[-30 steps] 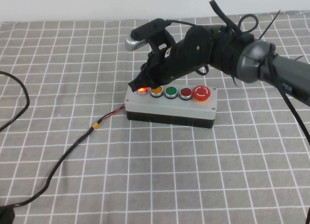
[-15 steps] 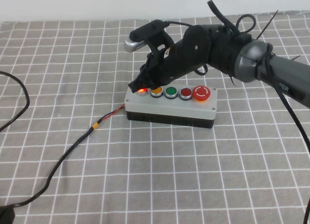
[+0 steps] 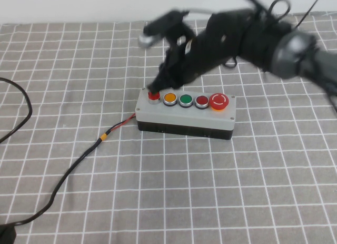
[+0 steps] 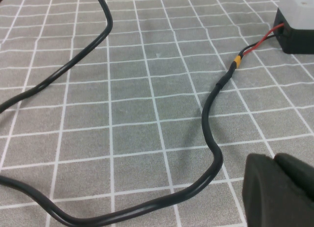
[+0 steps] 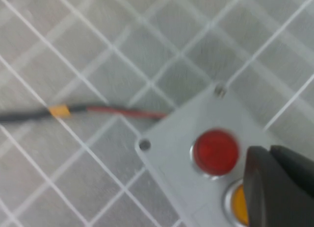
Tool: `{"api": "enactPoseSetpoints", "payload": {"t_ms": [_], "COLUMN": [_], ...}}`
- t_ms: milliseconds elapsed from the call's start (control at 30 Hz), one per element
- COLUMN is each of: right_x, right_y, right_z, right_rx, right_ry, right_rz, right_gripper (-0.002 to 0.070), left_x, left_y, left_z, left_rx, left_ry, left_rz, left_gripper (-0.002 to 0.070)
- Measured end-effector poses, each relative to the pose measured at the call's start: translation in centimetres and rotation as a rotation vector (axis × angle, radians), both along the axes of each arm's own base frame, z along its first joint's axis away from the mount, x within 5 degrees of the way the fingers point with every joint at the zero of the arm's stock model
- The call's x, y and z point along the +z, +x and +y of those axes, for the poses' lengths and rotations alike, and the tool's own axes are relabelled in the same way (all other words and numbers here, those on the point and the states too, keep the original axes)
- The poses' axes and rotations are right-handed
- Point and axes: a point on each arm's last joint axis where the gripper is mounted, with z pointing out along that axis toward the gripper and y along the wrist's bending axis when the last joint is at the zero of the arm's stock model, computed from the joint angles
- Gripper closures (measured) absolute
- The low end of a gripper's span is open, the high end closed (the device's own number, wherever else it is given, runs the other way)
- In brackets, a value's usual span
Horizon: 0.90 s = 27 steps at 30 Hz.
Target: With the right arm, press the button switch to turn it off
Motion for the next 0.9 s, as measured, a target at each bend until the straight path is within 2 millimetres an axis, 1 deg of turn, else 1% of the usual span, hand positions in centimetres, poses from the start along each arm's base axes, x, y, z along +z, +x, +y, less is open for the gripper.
{"api": "enactPoseSetpoints", "payload": {"t_ms": [67, 167, 300, 367, 467, 567, 667, 733, 800, 900], "right_x": [2.6, 7.1, 12.2, 14.8, 18.6, 21.4, 22.9, 23.0, 22.3, 20.5], "right_y": [-0.7, -2.3, -4.5, -5.9, -8.6, -11.6, -14.8, -17.0, -18.9, -21.7], "right_z": [-0.5, -1.6, -3.5, -4.8, -7.2, -9.8, -12.5, -14.3, -15.6, -17.6], "right_rx": [0.0, -0.012, -0.055, -0.075, -0.095, -0.141, -0.193, -0.209, -0.214, -0.228], "right_ry": [0.028, 0.086, 0.149, 0.161, 0.162, 0.184, 0.211, 0.226, 0.239, 0.27], "right_rz": [-0.044, -0.116, -0.191, -0.244, -0.326, -0.383, -0.433, -0.464, -0.479, -0.486], "right_gripper": [0.0692, 0.0692, 0.0692, 0.0692, 0.0692, 0.0692, 0.0692, 0.0692, 0.0692, 0.0692], "left_x": [0.0, 0.0, 0.0, 0.0, 0.0, 0.0, 0.0, 0.0, 0.0, 0.0], "left_y": [0.0, 0.0, 0.0, 0.0, 0.0, 0.0, 0.0, 0.0, 0.0, 0.0], "left_z": [0.0, 0.0, 0.0, 0.0, 0.0, 0.0, 0.0, 0.0, 0.0, 0.0], "left_rx": [0.0, 0.0, 0.0, 0.0, 0.0, 0.0, 0.0, 0.0, 0.0, 0.0], "left_ry": [0.0, 0.0, 0.0, 0.0, 0.0, 0.0, 0.0, 0.0, 0.0, 0.0], "left_rz": [0.0, 0.0, 0.0, 0.0, 0.0, 0.0, 0.0, 0.0, 0.0, 0.0], "left_gripper": [0.0678, 0.0678, 0.0678, 0.0678, 0.0678, 0.0678, 0.0678, 0.0678, 0.0678, 0.0678]}}
